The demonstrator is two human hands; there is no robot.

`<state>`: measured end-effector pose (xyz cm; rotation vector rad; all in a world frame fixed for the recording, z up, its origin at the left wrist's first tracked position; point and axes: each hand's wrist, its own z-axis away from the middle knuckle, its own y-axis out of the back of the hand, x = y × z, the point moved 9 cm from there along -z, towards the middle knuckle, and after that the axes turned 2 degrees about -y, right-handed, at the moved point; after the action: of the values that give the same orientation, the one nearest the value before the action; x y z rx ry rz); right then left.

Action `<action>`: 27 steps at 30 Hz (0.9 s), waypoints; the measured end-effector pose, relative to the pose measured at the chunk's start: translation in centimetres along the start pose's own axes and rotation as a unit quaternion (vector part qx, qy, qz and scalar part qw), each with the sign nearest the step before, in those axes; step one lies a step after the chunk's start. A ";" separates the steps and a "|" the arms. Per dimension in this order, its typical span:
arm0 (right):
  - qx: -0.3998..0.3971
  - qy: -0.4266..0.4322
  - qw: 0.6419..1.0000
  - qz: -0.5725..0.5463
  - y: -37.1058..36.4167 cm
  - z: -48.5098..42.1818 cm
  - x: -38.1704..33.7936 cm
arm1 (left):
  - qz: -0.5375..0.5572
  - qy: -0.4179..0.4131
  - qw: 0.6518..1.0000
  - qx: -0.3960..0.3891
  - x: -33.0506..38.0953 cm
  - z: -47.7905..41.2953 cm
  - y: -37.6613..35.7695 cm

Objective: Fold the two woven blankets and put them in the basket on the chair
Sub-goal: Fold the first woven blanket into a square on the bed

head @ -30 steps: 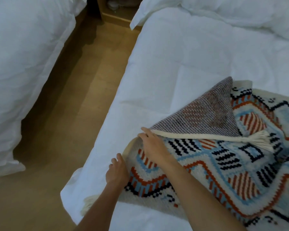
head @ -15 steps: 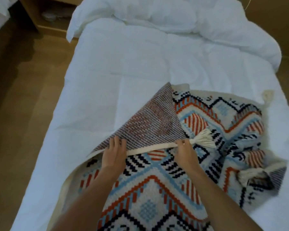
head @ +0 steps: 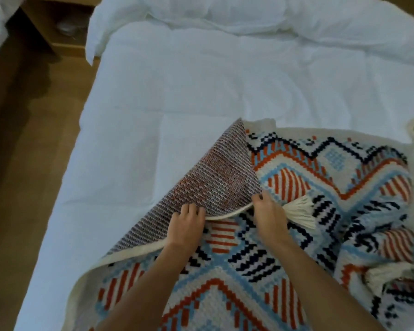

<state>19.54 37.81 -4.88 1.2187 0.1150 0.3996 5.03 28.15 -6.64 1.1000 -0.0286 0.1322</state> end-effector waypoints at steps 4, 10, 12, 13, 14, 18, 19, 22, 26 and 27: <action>0.074 0.039 0.995 -0.049 5.2 -2.9 -2.5 | 0.116 0.077 0.990 0.032 -3.3 -0.7 2.4; 0.152 0.166 0.974 -0.039 12.9 -8.4 -12.9 | 0.209 0.180 0.959 0.069 -11.2 -1.2 5.2; 0.170 0.203 0.963 -0.046 15.1 -9.8 -17.1 | 0.212 0.204 0.952 0.079 -14.2 -1.3 6.1; 0.173 0.225 0.957 -0.055 16.0 -10.5 -19.5 | 0.216 0.216 0.948 0.086 -15.8 -1.3 6.4; 0.179 0.246 0.950 -0.065 17.0 -11.0 -21.8 | 0.224 0.232 0.942 0.099 -17.5 -1.3 6.7; 0.142 0.303 0.939 -0.080 18.0 -12.2 -30.1 | 0.273 0.297 0.905 0.135 -23.6 -1.7 6.5; 0.134 0.295 0.943 -0.082 17.7 -12.3 -31.1 | 0.287 0.310 0.897 0.128 -24.4 -1.8 5.9; 0.117 0.277 0.953 -0.036 14.7 -12.3 -31.8 | 0.346 0.333 0.871 0.105 -25.3 -2.0 3.6; 0.046 0.234 0.971 -0.039 10.1 -13.5 -29.5 | 0.360 0.310 0.874 0.100 -24.7 -2.8 1.9; 0.027 0.219 0.974 -0.051 9.3 -14.0 -29.0 | 0.357 0.302 0.878 0.103 -24.6 -3.0 1.9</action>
<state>-13.62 42.52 -4.78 1.1555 0.5693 0.5735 -19.71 29.42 -8.47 1.1753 0.1470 1.1651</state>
